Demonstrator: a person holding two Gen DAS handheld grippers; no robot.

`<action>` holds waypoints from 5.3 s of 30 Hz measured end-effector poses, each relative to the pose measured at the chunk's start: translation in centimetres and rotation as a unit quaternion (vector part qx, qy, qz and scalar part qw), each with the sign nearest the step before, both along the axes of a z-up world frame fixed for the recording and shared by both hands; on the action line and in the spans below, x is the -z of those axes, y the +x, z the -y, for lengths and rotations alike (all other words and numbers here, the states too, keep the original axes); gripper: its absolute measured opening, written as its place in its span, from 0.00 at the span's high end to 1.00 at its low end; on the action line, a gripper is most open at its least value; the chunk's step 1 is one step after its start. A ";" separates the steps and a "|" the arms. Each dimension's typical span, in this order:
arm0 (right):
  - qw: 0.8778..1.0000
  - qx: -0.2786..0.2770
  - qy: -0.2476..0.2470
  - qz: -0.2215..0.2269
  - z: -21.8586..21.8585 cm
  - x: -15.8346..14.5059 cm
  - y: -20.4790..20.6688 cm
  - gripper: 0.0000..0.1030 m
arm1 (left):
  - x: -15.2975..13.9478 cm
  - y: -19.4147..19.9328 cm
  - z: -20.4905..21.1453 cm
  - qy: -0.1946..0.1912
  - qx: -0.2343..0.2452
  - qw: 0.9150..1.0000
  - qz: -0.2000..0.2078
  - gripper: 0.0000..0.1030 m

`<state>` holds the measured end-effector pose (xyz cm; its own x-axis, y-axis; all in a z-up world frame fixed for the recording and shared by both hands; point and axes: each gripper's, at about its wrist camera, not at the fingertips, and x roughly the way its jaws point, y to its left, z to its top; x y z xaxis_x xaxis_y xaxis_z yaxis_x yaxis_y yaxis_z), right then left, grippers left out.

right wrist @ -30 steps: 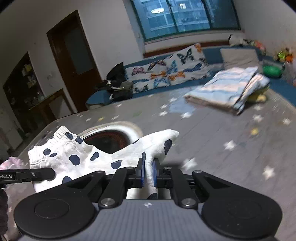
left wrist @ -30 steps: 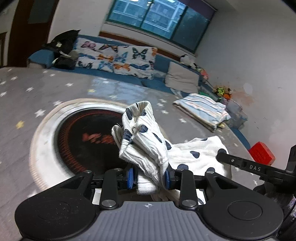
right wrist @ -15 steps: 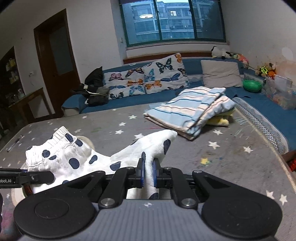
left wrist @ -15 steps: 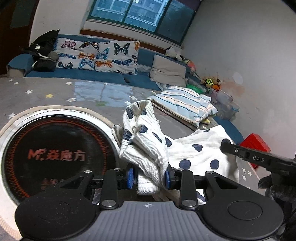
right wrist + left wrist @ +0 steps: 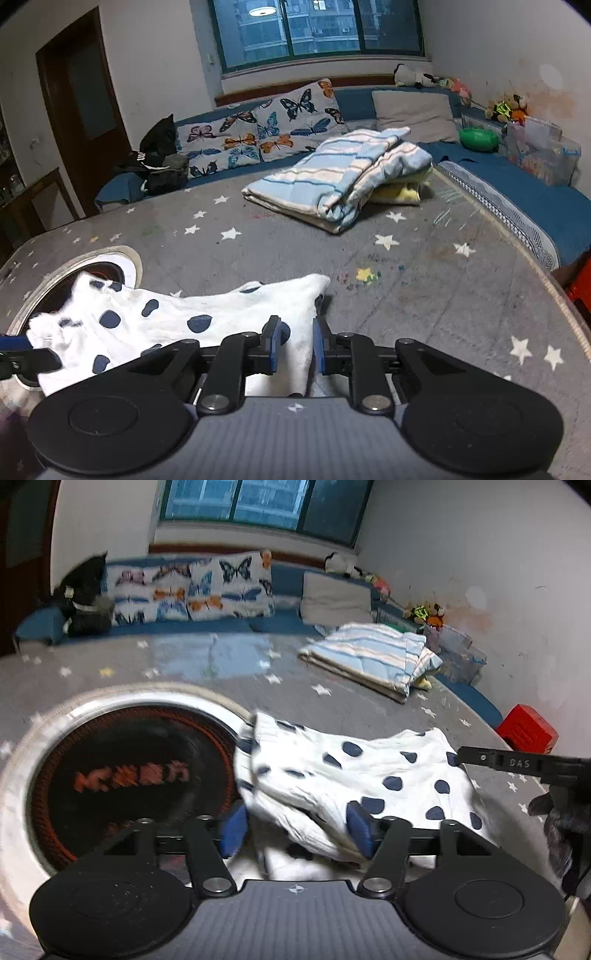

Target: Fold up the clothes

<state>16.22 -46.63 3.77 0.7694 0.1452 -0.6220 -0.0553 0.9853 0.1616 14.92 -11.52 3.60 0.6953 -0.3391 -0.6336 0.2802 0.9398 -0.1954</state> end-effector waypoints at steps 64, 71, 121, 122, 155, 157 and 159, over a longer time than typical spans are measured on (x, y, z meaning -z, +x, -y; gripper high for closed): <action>0.986 -0.148 -0.075 -0.009 -8.2 -0.6 -0.8 0.40 | 1.3 0.1 3.0 0.013 0.093 0.995 0.018 0.57; 0.984 -0.156 -0.090 0.001 -8.3 0.3 -5.2 0.34 | 1.4 -0.4 2.7 0.014 0.092 0.995 0.019 0.55; 0.999 -0.030 0.001 0.026 -6.0 1.2 -12.5 0.00 | 0.3 -4.4 0.5 0.003 0.056 0.998 0.036 0.00; 0.999 -0.027 0.001 0.026 -6.0 1.1 -12.6 0.00 | 0.3 -4.6 0.4 0.004 0.057 0.998 0.038 0.00; 0.999 0.034 -0.011 0.035 -9.6 1.3 -15.0 0.00 | 1.1 -8.8 -1.7 0.004 0.053 0.998 0.029 0.00; 0.999 0.032 -0.009 0.034 -9.7 1.3 -15.1 0.00 | 1.2 -8.9 -1.7 0.005 0.054 0.998 0.028 0.00; 0.999 0.033 -0.009 0.031 -9.8 1.4 -15.3 0.00 | 1.4 -9.1 -1.7 0.005 0.054 0.998 0.025 0.00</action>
